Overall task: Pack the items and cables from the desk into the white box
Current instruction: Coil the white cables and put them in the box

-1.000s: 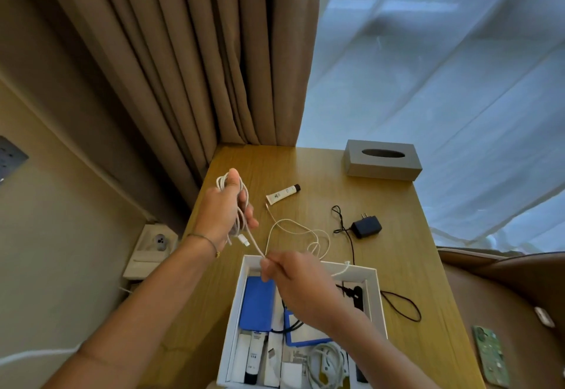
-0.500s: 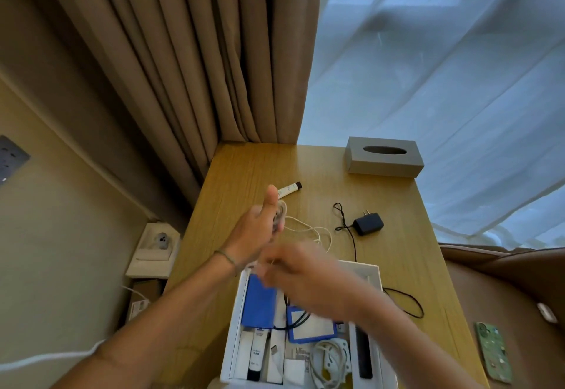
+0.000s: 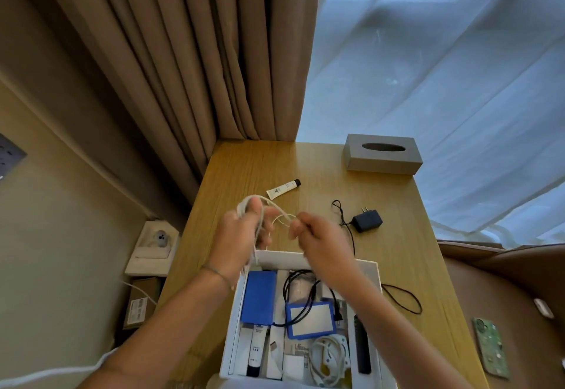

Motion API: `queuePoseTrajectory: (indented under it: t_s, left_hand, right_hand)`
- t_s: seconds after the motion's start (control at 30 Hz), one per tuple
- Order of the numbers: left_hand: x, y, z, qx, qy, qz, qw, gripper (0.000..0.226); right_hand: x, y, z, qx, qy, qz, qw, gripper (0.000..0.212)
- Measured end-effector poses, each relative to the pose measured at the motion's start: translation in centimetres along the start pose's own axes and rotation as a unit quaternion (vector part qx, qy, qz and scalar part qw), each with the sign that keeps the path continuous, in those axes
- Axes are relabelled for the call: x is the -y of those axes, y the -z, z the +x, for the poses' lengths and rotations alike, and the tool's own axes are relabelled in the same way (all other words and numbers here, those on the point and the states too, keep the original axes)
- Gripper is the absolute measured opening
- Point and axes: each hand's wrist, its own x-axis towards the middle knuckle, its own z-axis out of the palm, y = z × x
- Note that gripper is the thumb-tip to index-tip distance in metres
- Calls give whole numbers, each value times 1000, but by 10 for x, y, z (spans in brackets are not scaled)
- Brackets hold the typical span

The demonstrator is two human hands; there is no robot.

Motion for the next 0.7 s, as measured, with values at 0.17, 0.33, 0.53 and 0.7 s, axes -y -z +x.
queuePoseTrajectory:
  t_s: [0.17, 0.33, 0.53, 0.7]
  left_hand:
    - [2, -1, 15, -44, 73, -178, 980, 52]
    - [28, 2, 13, -63, -18, 46, 997, 46]
    - [44, -12, 2, 35, 12, 88, 995, 59]
    - [41, -16, -6, 152, 109, 41, 981, 84]
  right_hand:
    - [-8, -48, -25, 91, -28, 6, 995, 31]
    - [-10, -37, -32, 60, -53, 10, 997, 23]
    - [6, -18, -23, -9, -12, 83, 996, 9]
    - [-2, -25, -31, -107, 158, -62, 980, 4]
